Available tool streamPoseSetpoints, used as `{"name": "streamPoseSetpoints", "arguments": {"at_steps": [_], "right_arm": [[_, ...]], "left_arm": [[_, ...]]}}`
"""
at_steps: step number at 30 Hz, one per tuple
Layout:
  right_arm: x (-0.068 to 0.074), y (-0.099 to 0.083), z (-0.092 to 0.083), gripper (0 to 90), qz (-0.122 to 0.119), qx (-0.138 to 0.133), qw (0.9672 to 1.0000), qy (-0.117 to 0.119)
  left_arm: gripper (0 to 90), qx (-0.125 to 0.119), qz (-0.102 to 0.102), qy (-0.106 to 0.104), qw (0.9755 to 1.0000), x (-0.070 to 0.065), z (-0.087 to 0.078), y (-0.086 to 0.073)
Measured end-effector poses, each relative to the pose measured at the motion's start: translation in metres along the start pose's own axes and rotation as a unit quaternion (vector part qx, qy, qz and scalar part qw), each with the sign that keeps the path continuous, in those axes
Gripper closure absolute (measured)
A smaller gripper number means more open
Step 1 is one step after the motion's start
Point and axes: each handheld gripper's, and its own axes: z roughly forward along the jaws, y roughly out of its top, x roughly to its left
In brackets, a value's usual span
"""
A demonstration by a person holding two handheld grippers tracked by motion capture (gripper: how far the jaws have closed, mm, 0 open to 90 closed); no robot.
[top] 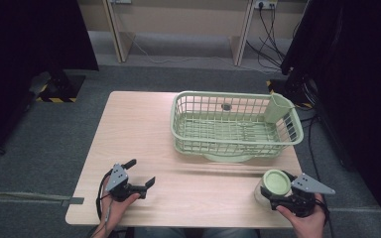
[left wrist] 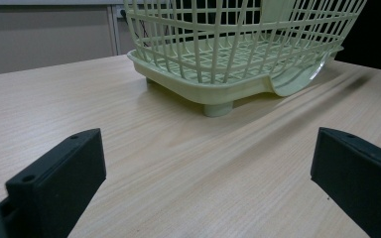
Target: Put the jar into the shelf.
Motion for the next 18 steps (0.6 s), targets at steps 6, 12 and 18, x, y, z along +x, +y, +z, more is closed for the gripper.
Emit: {"name": "streamPoseSetpoints", "arguments": {"at_steps": [6, 12, 18], "right_arm": [[-0.0013, -0.0015, 0.001, 11.5, -0.001, -0.003, 1.0, 0.0], [-0.0017, -0.0021, 0.001, 11.8, 0.001, -0.008, 1.0, 0.0], [0.0003, 0.0011, 0.0024, 11.9, 0.007, -0.009, 0.9999, 0.005]], "left_arm": [[0.3, 0.0, -0.001, 0.0, 1.0, 0.0, 0.0001, 0.0], [0.3, 0.0, -0.001, 0.0, 1.0, 0.0002, -0.0001, 0.0], [0.3, -0.001, -0.001, 0.0, 1.0, 0.0005, -0.0003, -0.0001]]}}
